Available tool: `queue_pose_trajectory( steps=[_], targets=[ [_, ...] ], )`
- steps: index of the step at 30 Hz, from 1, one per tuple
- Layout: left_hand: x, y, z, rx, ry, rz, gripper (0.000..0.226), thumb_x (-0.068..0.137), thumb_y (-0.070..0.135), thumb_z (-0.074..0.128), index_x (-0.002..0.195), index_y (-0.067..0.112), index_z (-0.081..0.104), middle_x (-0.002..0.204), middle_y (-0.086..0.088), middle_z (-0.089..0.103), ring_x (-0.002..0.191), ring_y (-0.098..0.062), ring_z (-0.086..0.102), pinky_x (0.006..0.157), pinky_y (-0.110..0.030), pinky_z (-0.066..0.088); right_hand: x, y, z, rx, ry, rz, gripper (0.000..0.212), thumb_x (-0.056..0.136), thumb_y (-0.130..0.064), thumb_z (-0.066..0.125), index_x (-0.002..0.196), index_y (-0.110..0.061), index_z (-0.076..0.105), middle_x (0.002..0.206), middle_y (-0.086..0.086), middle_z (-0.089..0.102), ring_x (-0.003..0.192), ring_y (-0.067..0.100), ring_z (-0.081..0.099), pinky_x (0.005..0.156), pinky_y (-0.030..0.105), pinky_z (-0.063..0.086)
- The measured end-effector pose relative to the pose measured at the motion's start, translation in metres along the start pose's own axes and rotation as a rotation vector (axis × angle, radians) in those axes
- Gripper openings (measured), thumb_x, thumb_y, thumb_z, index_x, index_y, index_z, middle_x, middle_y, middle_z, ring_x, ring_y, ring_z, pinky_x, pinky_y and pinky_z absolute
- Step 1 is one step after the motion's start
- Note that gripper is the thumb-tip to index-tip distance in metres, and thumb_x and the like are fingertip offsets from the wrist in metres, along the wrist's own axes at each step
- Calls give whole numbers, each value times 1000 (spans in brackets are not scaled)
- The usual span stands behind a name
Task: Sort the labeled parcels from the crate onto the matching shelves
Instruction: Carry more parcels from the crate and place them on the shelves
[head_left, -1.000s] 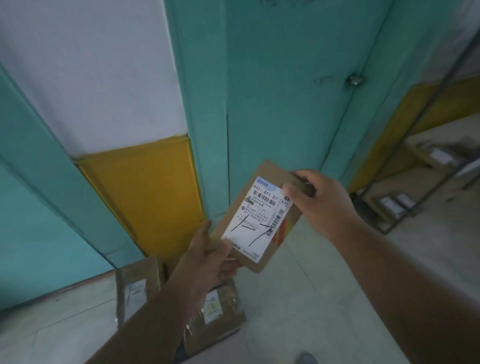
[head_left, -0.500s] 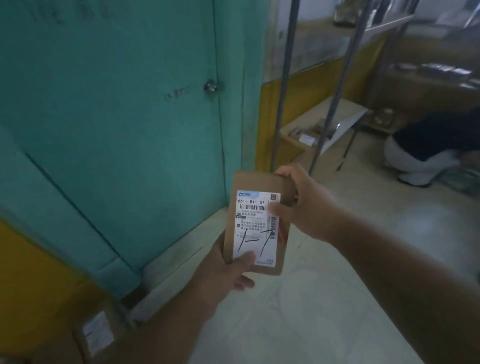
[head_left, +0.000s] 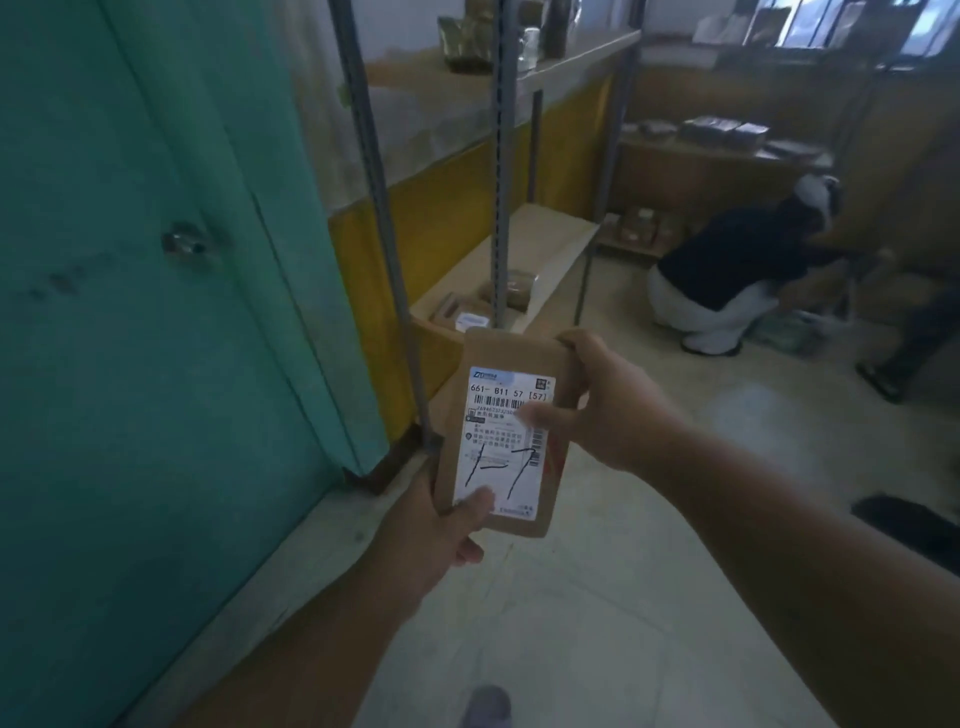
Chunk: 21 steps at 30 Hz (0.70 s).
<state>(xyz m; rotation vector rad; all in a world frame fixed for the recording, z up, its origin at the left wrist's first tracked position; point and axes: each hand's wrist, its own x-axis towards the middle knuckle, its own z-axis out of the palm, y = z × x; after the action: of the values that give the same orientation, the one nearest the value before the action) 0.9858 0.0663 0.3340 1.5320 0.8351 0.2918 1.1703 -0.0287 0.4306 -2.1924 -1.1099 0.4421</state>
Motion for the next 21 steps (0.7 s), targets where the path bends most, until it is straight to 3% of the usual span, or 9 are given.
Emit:
queue_pose_trajectory(
  steps=[4,8,11,16,21],
  targets=[
    [86,57,66,-14,-179,40,29,94,29,66,113,47,55,101,16,74,63,-15,70,68,-33,63,41,56,-75,-60,163,97,64,76,-49,80,125,-39,41,103,-13,60,84,1,59,58,17,44],
    [163,95,135,16,-324,67,44,93,24,68,133,28,51,103,7,75,64,-12,69,58,-26,56,68,127,-134,-104,309,179,63,73,-55,78,123,-40,42,102,-15,62,86,4,62,69,32,58],
    [219,106,184,35,-389,66,50,93,23,69,139,25,47,101,7,75,65,-13,68,58,-25,55,103,183,-163,-158,316,211,60,75,-57,76,121,-39,41,101,-15,63,87,4,63,72,35,60],
    [311,132,238,0,-312,44,50,94,24,68,138,30,46,96,12,76,64,-17,68,63,-30,57,201,247,-207,-174,260,132,60,76,-57,75,120,-39,38,100,-13,63,85,4,62,70,30,56],
    [381,166,243,-37,-129,34,44,93,20,69,131,33,50,92,21,75,61,-5,69,61,-27,59,310,263,-235,-133,143,19,62,78,-56,75,124,-37,38,98,-17,61,82,0,61,65,25,54]
  ],
)
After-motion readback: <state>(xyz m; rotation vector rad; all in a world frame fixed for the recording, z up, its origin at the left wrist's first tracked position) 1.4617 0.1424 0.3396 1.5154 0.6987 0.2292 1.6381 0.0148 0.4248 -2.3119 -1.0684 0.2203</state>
